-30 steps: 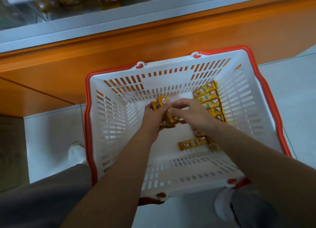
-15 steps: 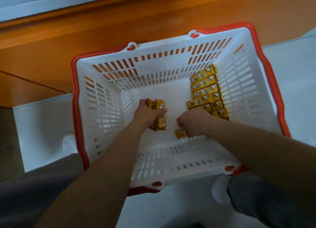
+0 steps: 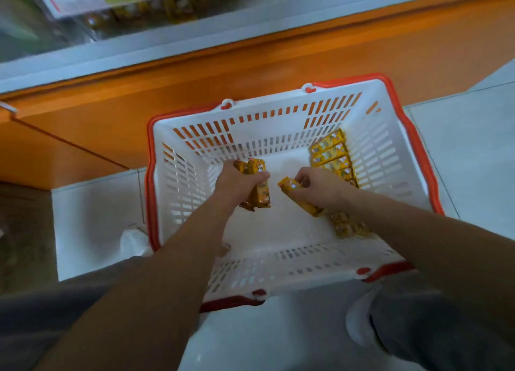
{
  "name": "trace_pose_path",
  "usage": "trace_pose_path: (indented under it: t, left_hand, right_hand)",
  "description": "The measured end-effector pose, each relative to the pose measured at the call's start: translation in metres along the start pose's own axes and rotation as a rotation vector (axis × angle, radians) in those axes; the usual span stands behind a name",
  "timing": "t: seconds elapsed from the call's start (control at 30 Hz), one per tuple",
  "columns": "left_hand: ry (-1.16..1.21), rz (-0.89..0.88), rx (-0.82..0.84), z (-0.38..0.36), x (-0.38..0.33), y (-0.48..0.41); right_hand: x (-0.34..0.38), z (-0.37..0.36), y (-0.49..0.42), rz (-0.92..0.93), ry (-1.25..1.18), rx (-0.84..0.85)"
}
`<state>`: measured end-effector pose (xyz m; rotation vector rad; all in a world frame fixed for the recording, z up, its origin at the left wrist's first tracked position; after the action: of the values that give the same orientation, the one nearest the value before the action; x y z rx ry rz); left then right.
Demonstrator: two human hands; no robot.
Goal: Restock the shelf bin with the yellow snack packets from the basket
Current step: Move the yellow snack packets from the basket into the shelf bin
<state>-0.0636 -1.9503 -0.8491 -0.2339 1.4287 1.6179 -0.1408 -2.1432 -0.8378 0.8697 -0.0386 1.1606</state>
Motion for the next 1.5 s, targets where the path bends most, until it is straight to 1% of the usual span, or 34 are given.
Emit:
trace_pose_path:
  t: [0.07,0.17,0.23,0.37,0.5,0.57,0.63,0.73,0.8,0.87,0.97,1.1,1.2,1.27,1.5]
  left_hand:
    - [-0.087,-0.073,-0.001,0.008,-0.027,0.011]
    - [-0.181,-0.140,0.025,0.022,-0.073,0.038]
    - [-0.203,-0.169,0.034,0.038,-0.107,0.061]
    - [-0.218,-0.270,0.037,0.074,-0.177,0.109]
    - [-0.215,-0.365,0.075,0.097,-0.227,0.162]
    - [-0.174,-0.418,0.097,0.106,-0.246,0.188]
    - [-0.072,-0.479,0.105,0.117,-0.264,0.213]
    - [0.158,-0.534,0.077,0.136,-0.278,0.241]
    - [0.317,-0.542,0.058,0.146,-0.278,0.247]
    - [0.423,-0.526,0.025,0.152,-0.277,0.245]
    - [0.511,-0.534,0.005,0.158,-0.284,0.240]
    - [0.518,-0.559,-0.013,0.157,-0.291,0.236]
    - [0.515,-0.556,0.017,0.153,-0.293,0.227]
    - [0.513,-0.548,0.014,0.154,-0.296,0.221]
    - [0.473,-0.556,-0.056,0.170,-0.305,0.213]
  right_hand:
    - [0.015,0.027,0.014,0.044,-0.153,-0.053]
    - [0.038,0.067,0.038,0.105,-0.327,-0.044]
    - [0.053,0.098,0.059,0.135,-0.359,-0.054]
    - [0.091,0.168,0.105,0.242,-0.411,-0.147]
    - [0.126,0.225,0.148,0.325,-0.395,-0.176]
    - [0.141,0.250,0.164,0.365,-0.378,-0.217]
    - [0.155,0.271,0.175,0.391,-0.433,-0.254]
    - [0.177,0.298,0.183,0.430,-0.590,-0.338]
    - [0.190,0.305,0.180,0.430,-0.744,-0.348]
    - [0.201,0.307,0.174,0.420,-0.827,-0.363]
    - [0.214,0.297,0.164,0.418,-0.947,-0.292]
    - [0.230,0.281,0.153,0.432,-0.776,-0.200]
    - [0.243,0.276,0.148,0.496,-0.770,-0.118]
    - [0.244,0.289,0.145,0.532,-0.719,-0.191]
    - [0.220,0.376,0.129,0.510,-0.705,-0.650]
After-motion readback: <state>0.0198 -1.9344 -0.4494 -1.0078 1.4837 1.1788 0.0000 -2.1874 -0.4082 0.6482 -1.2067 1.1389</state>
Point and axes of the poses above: each hand's wrist, its own y-axis away from the middle knuckle, its own z-axis out of the back of the hand, x = y × z, the point moved 10 cm from there along -y, towards the middle knuckle, and after that the axes turned 8 degrees about y, right-handed, at the moved point
